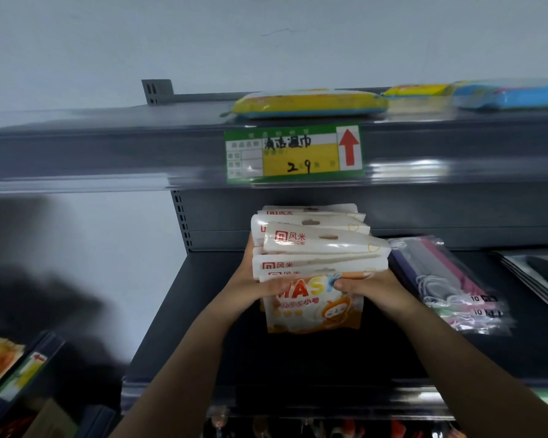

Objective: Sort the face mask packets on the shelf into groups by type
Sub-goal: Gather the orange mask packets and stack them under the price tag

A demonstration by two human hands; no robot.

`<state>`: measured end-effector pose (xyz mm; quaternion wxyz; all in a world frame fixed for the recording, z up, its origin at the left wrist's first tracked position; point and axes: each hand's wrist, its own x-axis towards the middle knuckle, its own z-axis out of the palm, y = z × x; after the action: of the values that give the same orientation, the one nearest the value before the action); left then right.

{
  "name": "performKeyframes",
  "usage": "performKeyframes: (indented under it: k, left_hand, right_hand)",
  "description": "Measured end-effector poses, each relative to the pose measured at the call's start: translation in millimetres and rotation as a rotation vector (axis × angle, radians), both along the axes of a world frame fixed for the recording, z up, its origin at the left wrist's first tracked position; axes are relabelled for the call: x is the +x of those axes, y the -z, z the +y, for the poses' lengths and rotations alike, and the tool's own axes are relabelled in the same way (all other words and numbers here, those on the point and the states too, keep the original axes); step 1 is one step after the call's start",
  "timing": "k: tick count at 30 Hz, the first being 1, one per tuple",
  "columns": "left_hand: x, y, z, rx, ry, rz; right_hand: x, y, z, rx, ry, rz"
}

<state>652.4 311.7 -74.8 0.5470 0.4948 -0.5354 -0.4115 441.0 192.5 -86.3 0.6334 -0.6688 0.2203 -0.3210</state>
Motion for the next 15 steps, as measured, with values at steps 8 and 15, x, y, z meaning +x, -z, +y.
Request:
performKeyframes:
  k: [8,15]
  left_hand:
    - [-3,-1,-7,-0.015,-0.093,0.014]
    - [-4,5,-6,0.07,-0.1,0.077]
  right_hand:
    - [8,-2,-5,-0.032,0.052,-0.02]
    - [4,10,2,0.035,0.044,-0.106]
